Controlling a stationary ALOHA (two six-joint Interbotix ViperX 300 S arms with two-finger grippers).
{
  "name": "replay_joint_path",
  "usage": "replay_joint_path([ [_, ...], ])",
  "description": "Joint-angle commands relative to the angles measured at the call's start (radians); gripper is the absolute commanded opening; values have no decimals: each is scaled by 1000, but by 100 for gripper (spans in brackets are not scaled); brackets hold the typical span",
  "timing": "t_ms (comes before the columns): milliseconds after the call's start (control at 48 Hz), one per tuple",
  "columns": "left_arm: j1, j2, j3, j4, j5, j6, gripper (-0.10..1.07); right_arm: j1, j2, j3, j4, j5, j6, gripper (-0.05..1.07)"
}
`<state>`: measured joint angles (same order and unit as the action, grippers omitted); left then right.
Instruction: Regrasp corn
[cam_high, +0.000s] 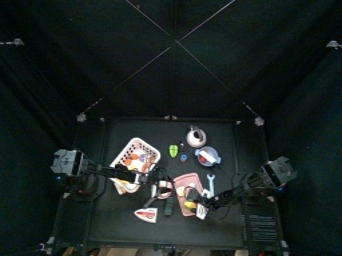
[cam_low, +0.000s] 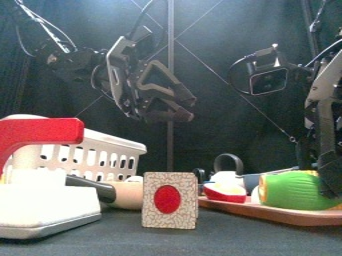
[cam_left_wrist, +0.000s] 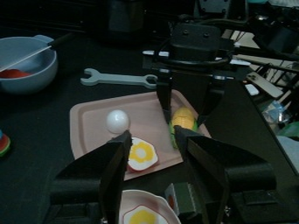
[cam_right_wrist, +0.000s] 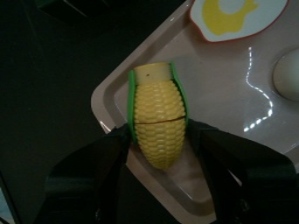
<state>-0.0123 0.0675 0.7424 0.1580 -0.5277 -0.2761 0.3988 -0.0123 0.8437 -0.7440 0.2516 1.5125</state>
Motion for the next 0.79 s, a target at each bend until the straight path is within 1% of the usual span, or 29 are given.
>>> replay_joint_path([
  [0, 3, -18, -14, -2, -3, 0, 83, -5, -17, -14, 2, 5, -2, 74],
  [125, 3, -18, -12, -2, -3, 0, 83, -5, -35, -18, -3, 11, -3, 66],
  [250, 3, -21, -12, 0, -3, 0, 83, -3, -89, -5, -18, 14, -3, 59],
  [375, 3, -23, -11, -2, -3, -2, 83, -5, -140, 18, -34, 15, -2, 59],
  [562, 3, -23, -11, 0, -3, 0, 83, -5, -184, 29, -48, 17, -3, 58],
  [771, 3, -21, -11, 2, -3, 0, 83, -2, -241, 32, -137, 12, 2, 58],
])
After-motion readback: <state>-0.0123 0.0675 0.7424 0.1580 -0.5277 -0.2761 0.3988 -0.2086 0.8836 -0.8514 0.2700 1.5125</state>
